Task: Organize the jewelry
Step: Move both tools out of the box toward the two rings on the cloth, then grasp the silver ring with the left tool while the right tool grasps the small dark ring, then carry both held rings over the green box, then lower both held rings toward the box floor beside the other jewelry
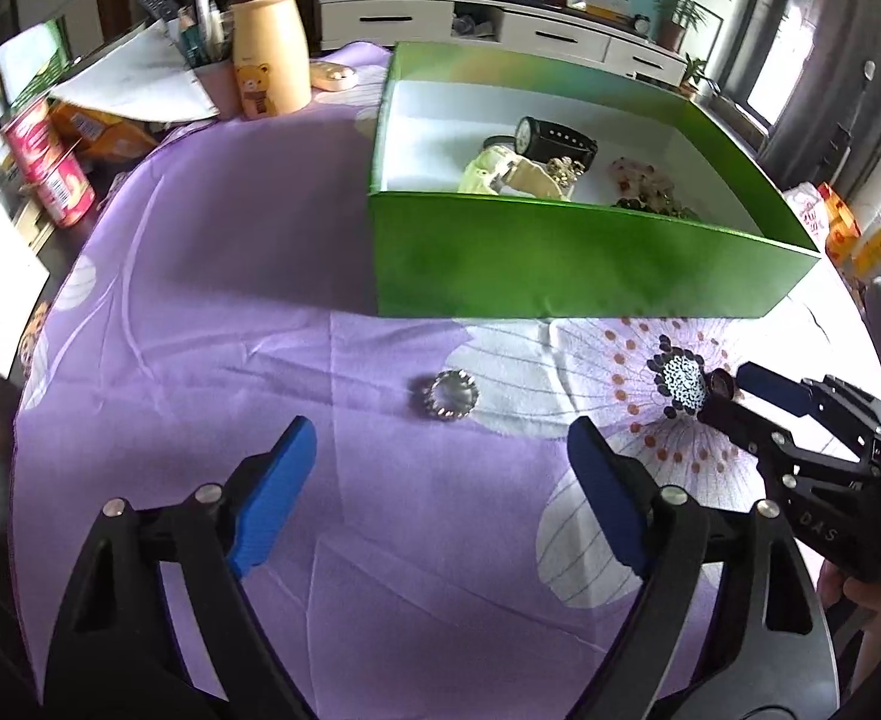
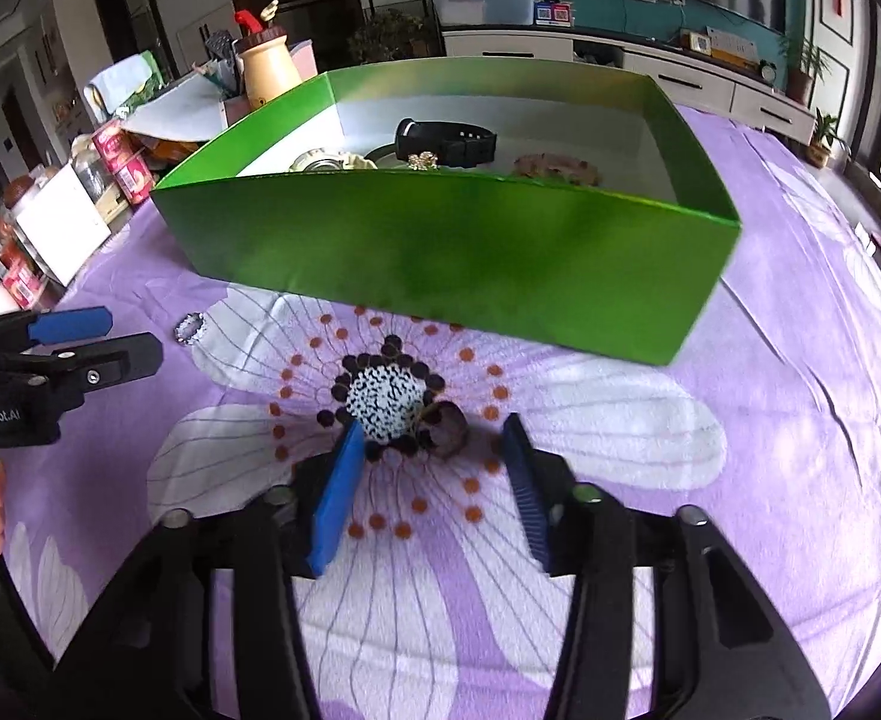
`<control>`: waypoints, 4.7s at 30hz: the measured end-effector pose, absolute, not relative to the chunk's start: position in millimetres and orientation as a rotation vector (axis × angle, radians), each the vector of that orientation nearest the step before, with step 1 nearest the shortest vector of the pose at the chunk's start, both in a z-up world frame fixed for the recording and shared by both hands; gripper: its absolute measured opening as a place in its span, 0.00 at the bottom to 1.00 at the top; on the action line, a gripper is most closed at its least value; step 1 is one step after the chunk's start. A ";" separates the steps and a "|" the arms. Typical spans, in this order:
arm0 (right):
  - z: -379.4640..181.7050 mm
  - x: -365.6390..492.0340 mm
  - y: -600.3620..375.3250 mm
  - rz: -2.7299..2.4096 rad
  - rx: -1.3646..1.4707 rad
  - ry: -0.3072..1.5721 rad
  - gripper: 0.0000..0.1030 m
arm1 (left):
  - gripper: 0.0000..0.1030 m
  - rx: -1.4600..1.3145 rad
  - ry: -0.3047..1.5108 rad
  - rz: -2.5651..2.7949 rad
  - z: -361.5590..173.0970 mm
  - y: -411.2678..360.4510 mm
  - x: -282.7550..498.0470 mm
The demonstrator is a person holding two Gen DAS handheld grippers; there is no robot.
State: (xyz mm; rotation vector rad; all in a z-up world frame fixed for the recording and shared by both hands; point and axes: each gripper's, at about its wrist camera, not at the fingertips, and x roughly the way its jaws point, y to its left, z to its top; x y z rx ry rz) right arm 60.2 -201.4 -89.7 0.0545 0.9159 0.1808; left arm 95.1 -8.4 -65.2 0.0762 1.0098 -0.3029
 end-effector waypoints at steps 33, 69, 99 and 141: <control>-73.8 48.6 -208.4 0.213 0.121 0.871 0.18 | 0.20 0.093 1.003 -0.342 -70.0 -21.1 92.0; 5.1 66.9 -226.2 0.220 0.168 0.688 0.18 | 0.20 0.008 0.833 -0.409 23.7 -38.0 122.1; -21.1 146.3 -228.8 0.203 0.173 0.784 0.18 | 0.20 0.025 0.916 -0.362 4.6 -68.4 217.4; -56.9 188.4 -219.4 0.243 0.170 0.962 0.18 | 0.20 0.041 1.121 -0.321 -38.8 -71.4 256.8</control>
